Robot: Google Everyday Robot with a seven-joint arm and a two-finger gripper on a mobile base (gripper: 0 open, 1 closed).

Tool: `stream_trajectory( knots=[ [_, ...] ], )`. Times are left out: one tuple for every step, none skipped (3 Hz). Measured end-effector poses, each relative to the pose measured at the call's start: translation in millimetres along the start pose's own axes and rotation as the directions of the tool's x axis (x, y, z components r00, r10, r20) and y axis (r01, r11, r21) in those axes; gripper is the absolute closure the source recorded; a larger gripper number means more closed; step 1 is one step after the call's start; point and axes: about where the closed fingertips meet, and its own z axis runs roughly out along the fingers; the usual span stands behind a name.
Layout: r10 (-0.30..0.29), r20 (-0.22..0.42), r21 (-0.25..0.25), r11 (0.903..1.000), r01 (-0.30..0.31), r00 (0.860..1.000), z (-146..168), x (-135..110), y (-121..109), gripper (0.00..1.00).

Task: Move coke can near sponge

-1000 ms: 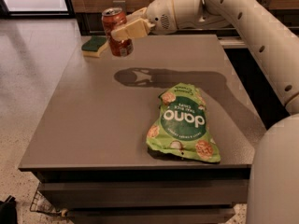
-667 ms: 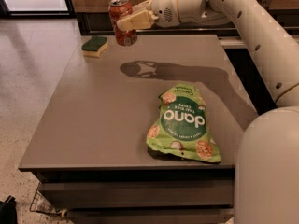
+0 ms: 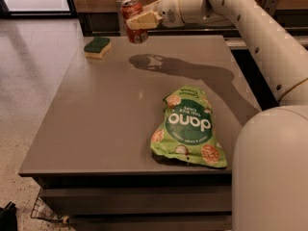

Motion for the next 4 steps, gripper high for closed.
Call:
stream_trajectory(
  knots=[
    [0.016,-0.007,0.056,0.9983,-0.016,1.000,12,15,-7,1.00],
    [0.044,0.072,0.073,0.9961,-0.049,0.996,30,38,-2,1.00],
    [0.047,0.140,0.059,0.9967,-0.056,0.989,43,45,8,1.00],
    [0.052,0.148,0.036,0.9976,-0.058,0.988,64,51,19,1.00]
  ],
)
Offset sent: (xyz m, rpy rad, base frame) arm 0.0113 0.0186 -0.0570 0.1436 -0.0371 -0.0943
